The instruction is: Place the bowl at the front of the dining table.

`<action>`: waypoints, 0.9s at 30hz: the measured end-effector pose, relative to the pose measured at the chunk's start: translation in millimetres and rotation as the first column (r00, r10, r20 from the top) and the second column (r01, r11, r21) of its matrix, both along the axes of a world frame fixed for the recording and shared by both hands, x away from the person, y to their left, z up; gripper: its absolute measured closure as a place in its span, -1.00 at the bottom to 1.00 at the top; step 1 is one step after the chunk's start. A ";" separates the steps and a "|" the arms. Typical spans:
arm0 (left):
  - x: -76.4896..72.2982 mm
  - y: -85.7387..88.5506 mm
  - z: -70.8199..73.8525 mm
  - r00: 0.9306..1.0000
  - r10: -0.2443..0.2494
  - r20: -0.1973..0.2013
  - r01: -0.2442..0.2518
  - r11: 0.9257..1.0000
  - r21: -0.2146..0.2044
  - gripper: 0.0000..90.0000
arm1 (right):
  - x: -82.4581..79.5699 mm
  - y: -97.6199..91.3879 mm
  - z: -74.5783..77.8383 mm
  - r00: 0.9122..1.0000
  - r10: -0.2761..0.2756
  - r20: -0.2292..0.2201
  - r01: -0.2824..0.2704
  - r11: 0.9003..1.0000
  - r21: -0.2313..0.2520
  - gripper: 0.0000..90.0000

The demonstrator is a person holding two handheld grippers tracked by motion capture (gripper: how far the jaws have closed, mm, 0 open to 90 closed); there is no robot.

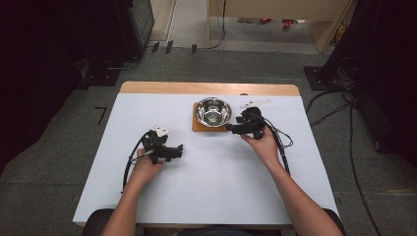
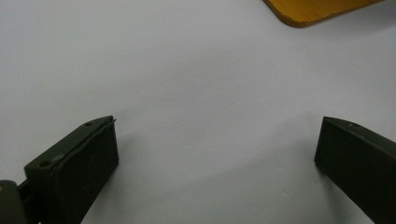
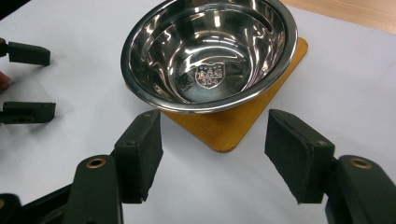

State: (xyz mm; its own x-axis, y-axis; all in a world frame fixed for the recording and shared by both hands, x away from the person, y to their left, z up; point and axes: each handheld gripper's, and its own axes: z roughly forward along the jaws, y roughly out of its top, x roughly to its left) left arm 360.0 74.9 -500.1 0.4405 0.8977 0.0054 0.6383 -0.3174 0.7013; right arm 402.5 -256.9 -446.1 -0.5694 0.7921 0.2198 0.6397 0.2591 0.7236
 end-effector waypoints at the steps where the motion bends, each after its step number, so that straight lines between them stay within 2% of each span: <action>1: 0.0 0.0 0.0 1.000 0.000 0.000 0.000 1.000 0.000 -1.00 | -1.3 -0.3 -0.4 1.000 0.000 -0.001 0.000 1.000 0.001 -0.18; 7: 0.0 0.0 0.0 1.000 0.000 0.000 0.000 1.000 0.000 -1.00 | -7.0 -1.2 -4.1 1.000 0.004 -0.007 -0.004 1.000 0.009 -0.18; 13: 0.0 -0.1 0.0 1.000 0.001 0.000 -0.001 1.000 0.000 -1.00 | -13.8 -1.9 -7.8 1.000 0.014 0.011 -0.013 1.000 -0.015 -0.18; 16: 0.0 0.0 0.0 1.000 0.000 0.000 0.000 1.000 0.000 -1.00 | -16.3 -3.3 -10.2 1.000 0.016 0.003 -0.016 1.000 -0.001 -0.18; 18: 0.0 0.0 0.0 1.000 0.000 0.000 0.000 1.000 0.000 -1.00 | -16.5 -3.9 -11.8 0.999 0.036 0.004 -0.036 0.999 -0.001 -0.18; 27: 0.0 0.0 0.0 1.000 0.000 0.000 0.000 1.000 0.000 -1.00 | -14.2 -6.5 -24.2 1.000 0.026 -0.009 -0.026 0.999 -0.026 -0.18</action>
State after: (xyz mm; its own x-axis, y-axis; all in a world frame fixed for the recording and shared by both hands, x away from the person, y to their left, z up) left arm 359.9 74.8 -500.1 0.4402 0.8979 0.0053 0.6383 -0.3171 0.7014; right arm 388.3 -263.4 -470.3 -0.5882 0.7823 0.2048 0.6389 0.2943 0.7108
